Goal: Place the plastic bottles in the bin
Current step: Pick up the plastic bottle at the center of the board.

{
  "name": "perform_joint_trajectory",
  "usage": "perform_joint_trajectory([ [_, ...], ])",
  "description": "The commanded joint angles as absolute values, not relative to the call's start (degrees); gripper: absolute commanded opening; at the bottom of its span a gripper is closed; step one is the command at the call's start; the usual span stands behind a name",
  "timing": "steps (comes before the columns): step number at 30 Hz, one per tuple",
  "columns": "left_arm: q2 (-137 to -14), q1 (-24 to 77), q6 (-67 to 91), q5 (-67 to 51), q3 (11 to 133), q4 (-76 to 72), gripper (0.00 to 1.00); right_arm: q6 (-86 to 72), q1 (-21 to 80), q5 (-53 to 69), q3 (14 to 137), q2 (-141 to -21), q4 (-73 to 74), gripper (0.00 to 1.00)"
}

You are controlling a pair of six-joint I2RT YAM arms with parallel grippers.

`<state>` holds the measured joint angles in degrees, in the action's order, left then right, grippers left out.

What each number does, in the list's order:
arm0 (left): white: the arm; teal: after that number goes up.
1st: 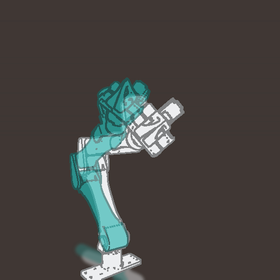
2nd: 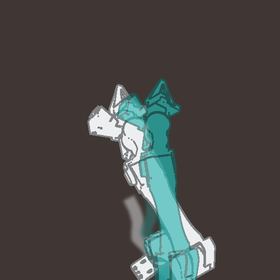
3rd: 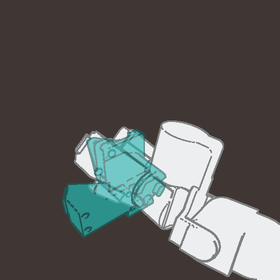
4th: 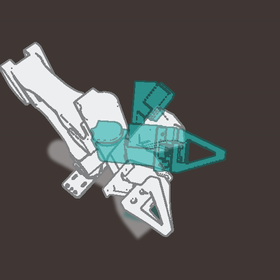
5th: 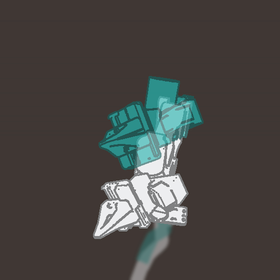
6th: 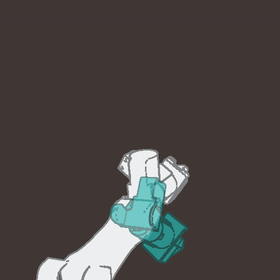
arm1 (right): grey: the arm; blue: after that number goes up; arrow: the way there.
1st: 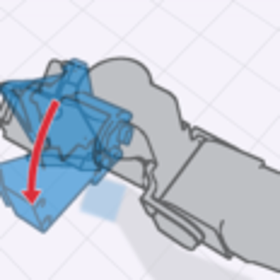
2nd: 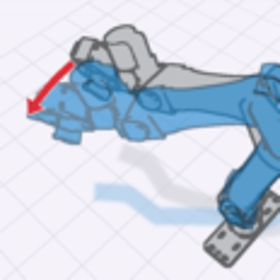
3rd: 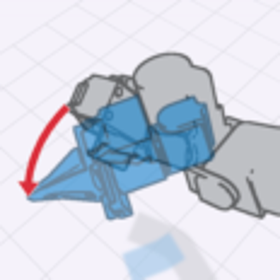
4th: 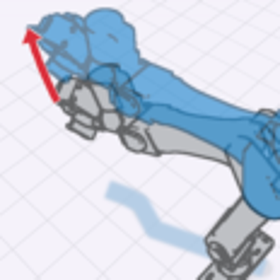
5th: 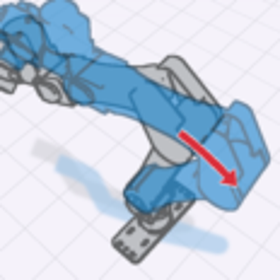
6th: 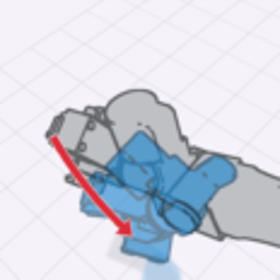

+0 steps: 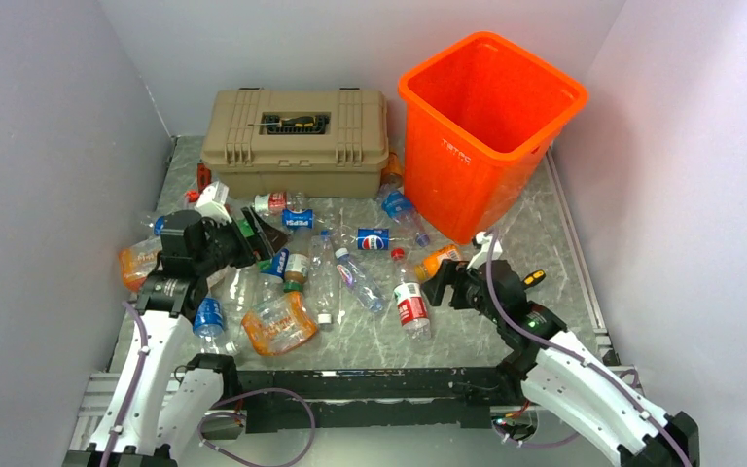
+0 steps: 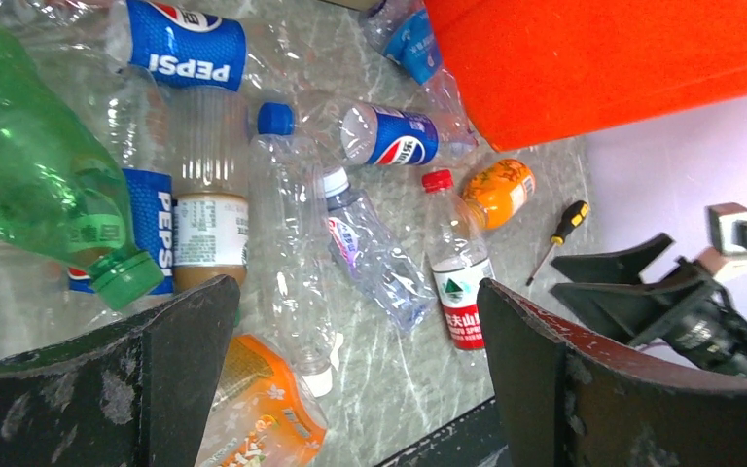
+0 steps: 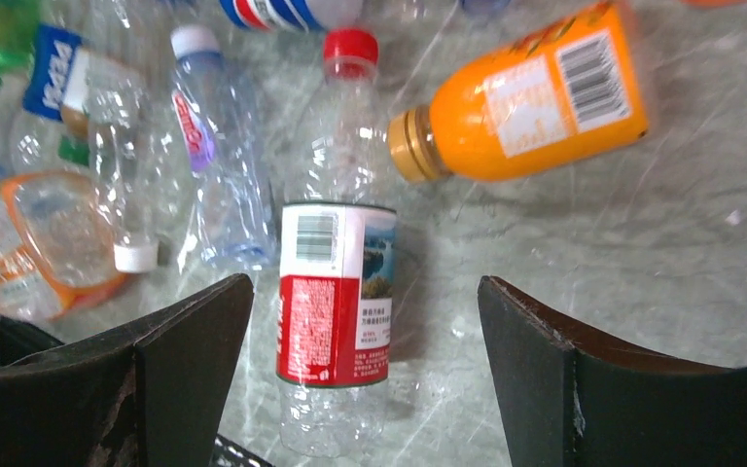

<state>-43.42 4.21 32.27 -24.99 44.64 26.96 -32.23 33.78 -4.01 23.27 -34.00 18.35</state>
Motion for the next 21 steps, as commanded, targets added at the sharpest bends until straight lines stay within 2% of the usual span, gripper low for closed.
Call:
perform_joint_trajectory([
  [1, -43.14, 4.31, 34.17, -29.49, 44.4, 21.5, 0.99, -33.83, 35.28, 1.29, 21.45, -36.88, 10.87, 0.9],
  [7, -45.42, 4.31, 32.69, -33.73, 45.11, 21.93, 0.99, -34.42, 41.8, 0.33, 22.51, -42.93, 9.2, 0.9],
  [16, -43.38, 4.39, 32.6, -33.68, 44.13, 21.14, 0.99, -37.89, 50.7, -11.06, 27.2, -53.95, 15.53, 0.93],
  [21, -42.63, 4.39, 32.16, -33.58, 44.3, 21.65, 1.0, -39.01, 52.01, -11.85, 28.25, -58.07, 16.01, 0.88],
])
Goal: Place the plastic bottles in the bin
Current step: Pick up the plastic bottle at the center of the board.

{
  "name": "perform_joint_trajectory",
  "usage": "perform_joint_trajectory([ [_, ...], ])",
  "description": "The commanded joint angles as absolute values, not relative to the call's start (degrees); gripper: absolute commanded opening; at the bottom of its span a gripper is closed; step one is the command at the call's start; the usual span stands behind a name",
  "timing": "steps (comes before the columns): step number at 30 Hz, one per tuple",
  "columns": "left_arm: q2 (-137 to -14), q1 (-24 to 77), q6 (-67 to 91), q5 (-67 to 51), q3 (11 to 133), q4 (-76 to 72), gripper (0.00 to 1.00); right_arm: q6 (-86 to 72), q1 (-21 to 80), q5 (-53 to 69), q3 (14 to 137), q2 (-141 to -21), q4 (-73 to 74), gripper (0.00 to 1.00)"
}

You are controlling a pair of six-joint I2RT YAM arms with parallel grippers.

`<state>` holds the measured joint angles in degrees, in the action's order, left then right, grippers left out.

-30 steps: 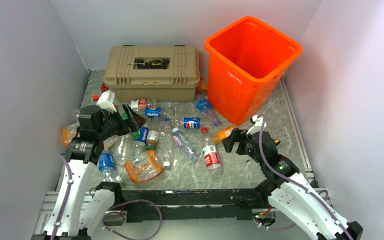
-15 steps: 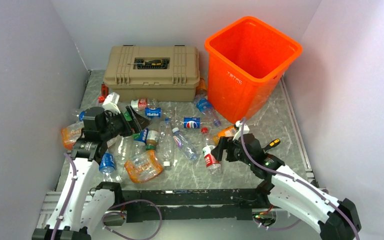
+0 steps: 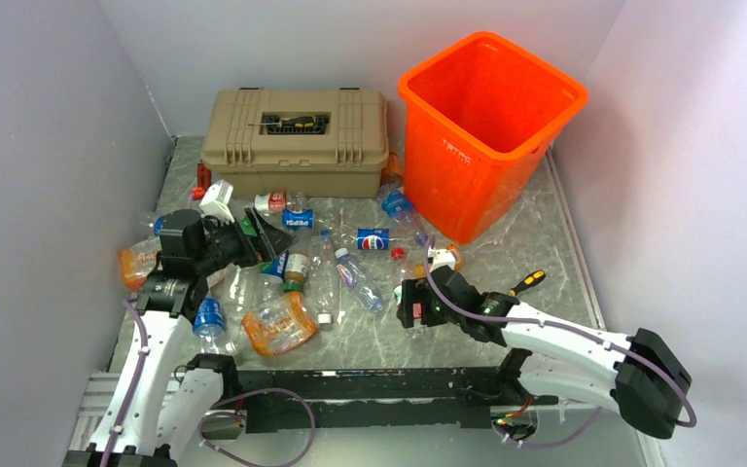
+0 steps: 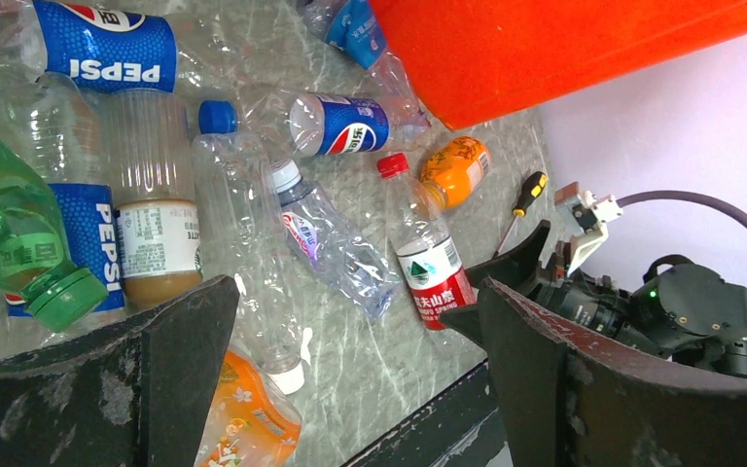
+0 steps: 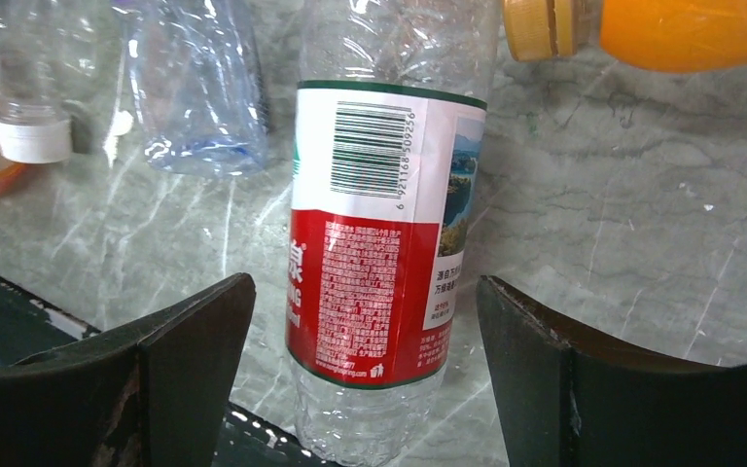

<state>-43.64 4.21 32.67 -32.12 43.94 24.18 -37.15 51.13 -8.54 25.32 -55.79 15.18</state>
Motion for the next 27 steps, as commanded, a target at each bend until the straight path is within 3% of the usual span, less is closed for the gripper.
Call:
perform_joint_trajectory([
  [1, -42.59, 4.39, 32.21, -33.87, 44.22, 21.59, 0.99, -39.09, 52.17, -11.98, 28.49, -58.93, 16.26, 0.87],
  [13, -42.87, 5.07, 32.76, -37.48, 43.35, 19.41, 0.99, -39.2, 53.48, -11.81, 27.72, -62.7, 15.12, 0.7],
  [16, -43.02, 5.66, 32.46, -37.19, 43.54, 19.67, 0.99, -39.72, 53.97, -12.48, 27.33, -61.25, 14.54, 0.58],
  [22, -42.69, 6.57, 33.53, -38.28, 43.45, 17.89, 0.99, -36.02, 57.88, -11.08, 21.43, -40.49, 2.13, 0.44],
  [27, -42.72, 7.32, 45.16, -49.41, 38.64, -1.75, 1.0, -31.77, 58.1, -6.29, 13.37, -25.27, -16.72, 0.42],
])
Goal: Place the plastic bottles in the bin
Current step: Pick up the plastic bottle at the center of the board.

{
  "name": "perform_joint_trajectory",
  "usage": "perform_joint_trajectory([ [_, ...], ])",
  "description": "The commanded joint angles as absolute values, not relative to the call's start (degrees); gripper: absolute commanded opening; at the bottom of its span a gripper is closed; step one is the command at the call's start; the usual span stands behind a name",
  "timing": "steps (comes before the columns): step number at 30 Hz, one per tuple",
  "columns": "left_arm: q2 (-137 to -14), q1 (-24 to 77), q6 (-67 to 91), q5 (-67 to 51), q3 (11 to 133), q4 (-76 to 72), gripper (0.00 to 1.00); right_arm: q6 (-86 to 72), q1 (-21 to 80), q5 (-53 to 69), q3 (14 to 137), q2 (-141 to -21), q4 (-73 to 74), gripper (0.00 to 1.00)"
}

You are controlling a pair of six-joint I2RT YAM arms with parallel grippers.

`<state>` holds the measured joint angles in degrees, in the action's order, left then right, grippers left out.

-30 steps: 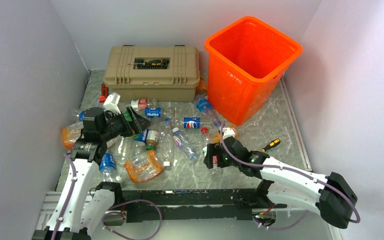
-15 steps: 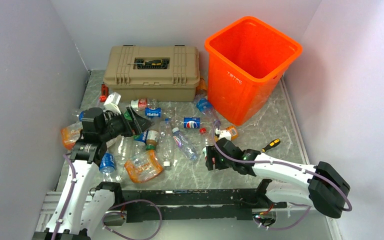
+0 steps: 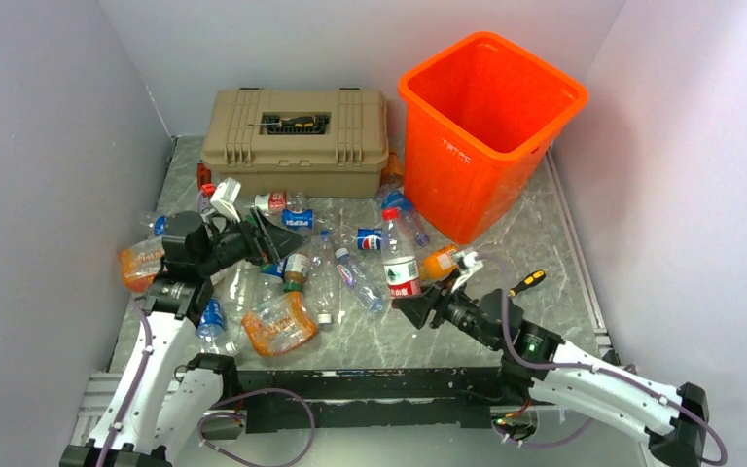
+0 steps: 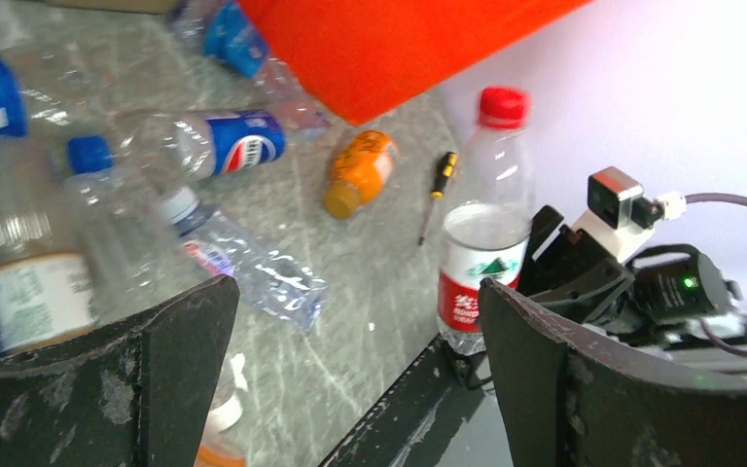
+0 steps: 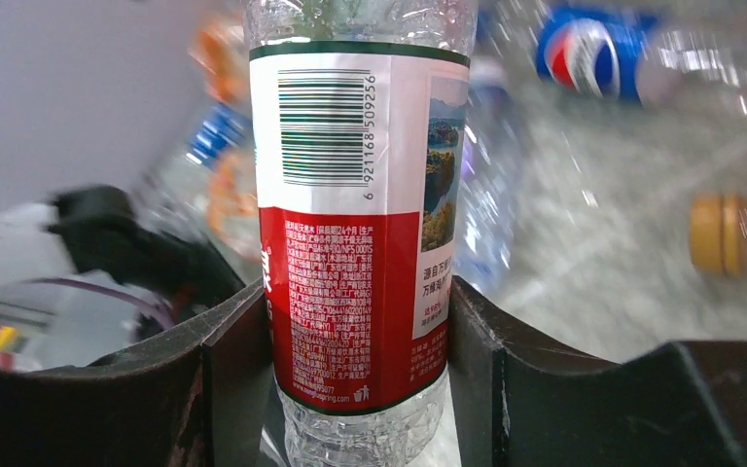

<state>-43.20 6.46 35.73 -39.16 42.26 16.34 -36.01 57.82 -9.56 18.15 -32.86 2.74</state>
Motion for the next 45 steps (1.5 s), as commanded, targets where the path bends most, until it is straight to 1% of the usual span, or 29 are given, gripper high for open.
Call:
perform_joint_trajectory([
  [1, -42.9, 7.94, 47.76, -50.87, 37.77, -6.32, 0.99, -31.37, 58.1, -5.63, 12.39, -24.64, -19.69, 0.42],
  [2, -43.03, 9.2, 50.15, -51.38, 37.23, -10.04, 1.0, -31.05, 58.14, -4.61, 11.52, -24.99, -23.7, 0.41],
  [4, -43.19, 13.46, 50.2, -49.33, 37.18, -13.83, 1.0, -30.86, 58.18, -2.83, 10.94, -27.65, -29.3, 0.4],
  [8, -45.17, 26.08, 43.25, -40.79, 39.94, -12.87, 0.99, -31.29, 58.88, -0.41, 10.5, -34.71, -40.56, 0.4],
  [11, -48.59, 32.99, 41.45, -37.39, 41.19, -14.55, 1.0, -30.44, 60.41, -0.27, 11.32, -39.25, -45.98, 0.4],
  [13, -51.15, 35.9, 39.78, -35.07, 42.15, -13.8, 0.99, -29.49, 61.73, -0.85, 12.04, -41.32, -48.13, 0.4],
  [18, -52.47, 44.72, 32.56, -22.92, 42.9, -9.29, 1.0, -28.06, 64.46, -2.93, 12.4, -43.99, -52.22, 0.4],
  [24, -52.79, 47.93, 31.75, -17.8, 40.46, -13.1, 1.0, -27.79, 66.71, -4.08, 12.47, -47.67, -57.26, 0.4],
  [25, -52.9, 48.12, 31.85, -17.42, 40.17, -13.45, 0.99, -27.73, 67.24, -4.5, 12.4, -48.42, -58.12, 0.4],
  [28, -52.83, 48.12, 32.04, -17.84, 39.33, -15.34, 0.85, -27.24, 68.84, -5.9, 12.73, -49.99, -58.72, 0.41],
  [31, -52.91, 48.11, 31.71, -18.4, 39.64, -15.08, 0.7, -27.02, 69.76, -6.64, 14.53, -50.08, -54.34, 0.48],
  [32, -52.92, 48.16, 31.46, -18.56, 39.95, -14.51, 0.66, -27.15, 69.85, -6.7, 15.76, -49.72, -51.19, 0.56],
  [34, -52.87, 48.16, 30.85, -18.86, 40.74, -13.0, 0.61, -27.24, 69.87, -6.36, 18.26, -48.67, -43.79, 0.76],
  [35, -52.78, 48.16, 30.28, -19.3, 41.29, -12.22, 0.57, -27.52, 69.94, -6.15, 19.26, -47.76, -38.82, 0.83],
  [36, -52.4, 48.15, 29.53, -19.67, 41.57, -11.48, 0.52, -27.63, 69.96, -5.89, 19.74, -46.5, -35.71, 0.94],
  [37, -52.14, 48.16, 28.86, -19.7, 41.9, -10.64, 0.49, -27.72, 69.96, -5.7, 19.96, -44.79, -33.01, 0.99],
  [39, -51.08, 48.11, 27.54, -19.06, 42.45, -8.8, 0.43, -27.9, 69.96, -5.35, 20.47, -39.91, -26.3, 1.0],
  [43, -48.61, 48.16, 24.53, -18.0, 44.04, -4.73, 0.42, -26.34, 69.96, -3.44, 24.82, -29.82, -9.05, 1.0],
  [45, -47.57, 48.14, 21.63, -19.34, 45.68, -0.89, 0.42, -25.36, 69.96, -3.65, 27.99, -25.37, -1.84, 1.0],
])
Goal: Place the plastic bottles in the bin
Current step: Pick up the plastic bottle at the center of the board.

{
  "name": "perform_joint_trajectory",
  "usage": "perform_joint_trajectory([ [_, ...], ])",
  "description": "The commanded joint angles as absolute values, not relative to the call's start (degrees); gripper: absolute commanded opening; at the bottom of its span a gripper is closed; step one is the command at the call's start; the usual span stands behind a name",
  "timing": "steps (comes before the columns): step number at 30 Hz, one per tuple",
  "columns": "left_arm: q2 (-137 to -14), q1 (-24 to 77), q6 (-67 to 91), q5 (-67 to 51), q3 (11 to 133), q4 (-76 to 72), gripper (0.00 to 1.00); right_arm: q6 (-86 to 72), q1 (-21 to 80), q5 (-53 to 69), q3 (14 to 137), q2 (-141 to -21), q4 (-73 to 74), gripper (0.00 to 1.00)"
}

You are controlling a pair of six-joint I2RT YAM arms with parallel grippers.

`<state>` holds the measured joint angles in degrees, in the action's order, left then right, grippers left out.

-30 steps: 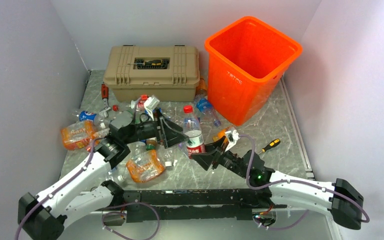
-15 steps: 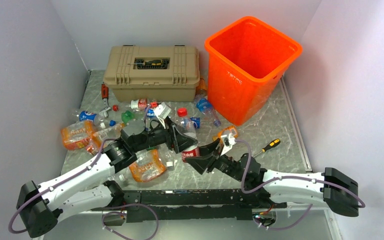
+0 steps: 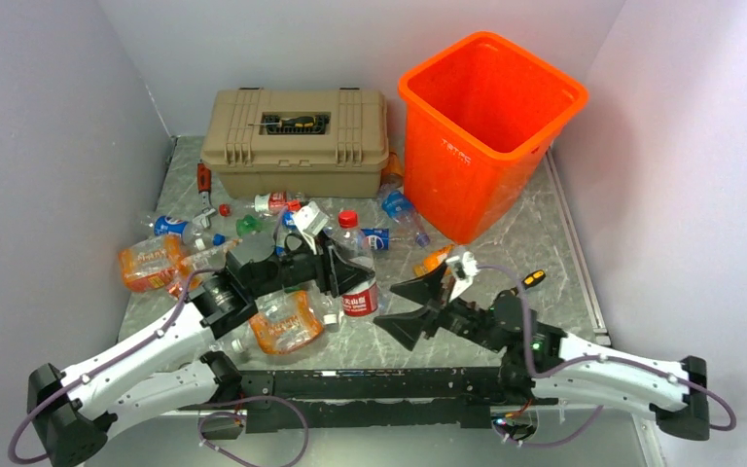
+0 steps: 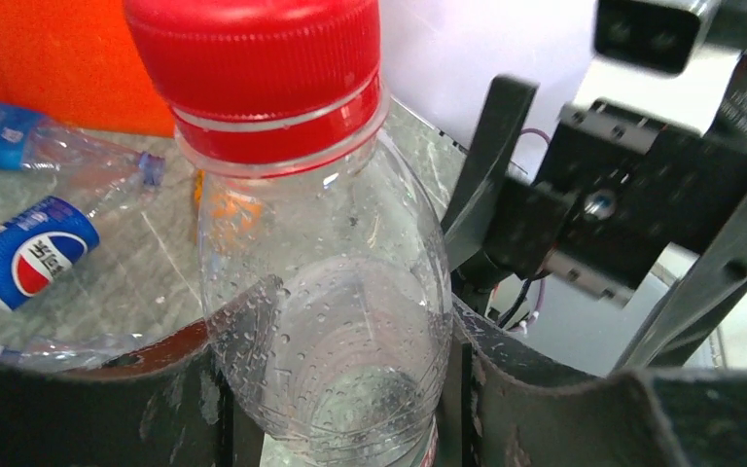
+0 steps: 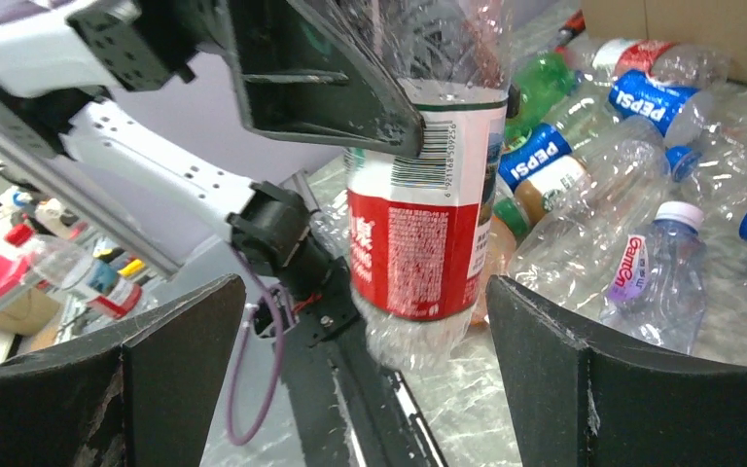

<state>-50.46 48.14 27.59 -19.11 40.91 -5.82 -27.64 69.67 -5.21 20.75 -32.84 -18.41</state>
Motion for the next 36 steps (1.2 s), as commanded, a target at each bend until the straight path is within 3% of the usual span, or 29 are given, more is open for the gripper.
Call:
perform_joint_trajectory([
  [1, -47.4, 48.11, 20.01, -20.92, 46.62, 0.87, 0.42, -24.96, 69.96, -4.07, 29.81, -23.61, 1.14, 1.0],
  [4, -48.24, 48.15, 15.14, -30.71, 50.13, 7.49, 0.42, -24.57, 69.96, -7.6, 36.41, -22.82, 6.9, 0.99],
  [10, -52.97, 48.13, 10.12, -47.89, 56.12, 16.14, 0.4, -22.24, 69.96, -6.58, 48.33, -33.04, 7.71, 0.94],
  [14, -54.44, 48.12, 6.0, -48.12, 57.78, 21.27, 0.35, -22.5, 69.96, -7.36, 52.43, -39.35, 5.4, 0.91],
  [21, -50.08, 48.15, 5.84, -45.79, 51.77, 14.9, 0.33, -26.12, 69.96, -11.09, 55.98, -45.73, 6.93, 0.83],
  [31, -48.98, 48.11, 5.84, -43.84, 50.62, 14.95, 0.3, -30.4, 69.96, -5.43, 57.08, -50.06, 2.08, 0.8],
  [36, -48.85, 48.16, 6.46, -43.96, 50.31, 14.26, 0.3, -31.43, 69.96, -4.69, 57.48, -52.43, 0.24, 0.7],
])
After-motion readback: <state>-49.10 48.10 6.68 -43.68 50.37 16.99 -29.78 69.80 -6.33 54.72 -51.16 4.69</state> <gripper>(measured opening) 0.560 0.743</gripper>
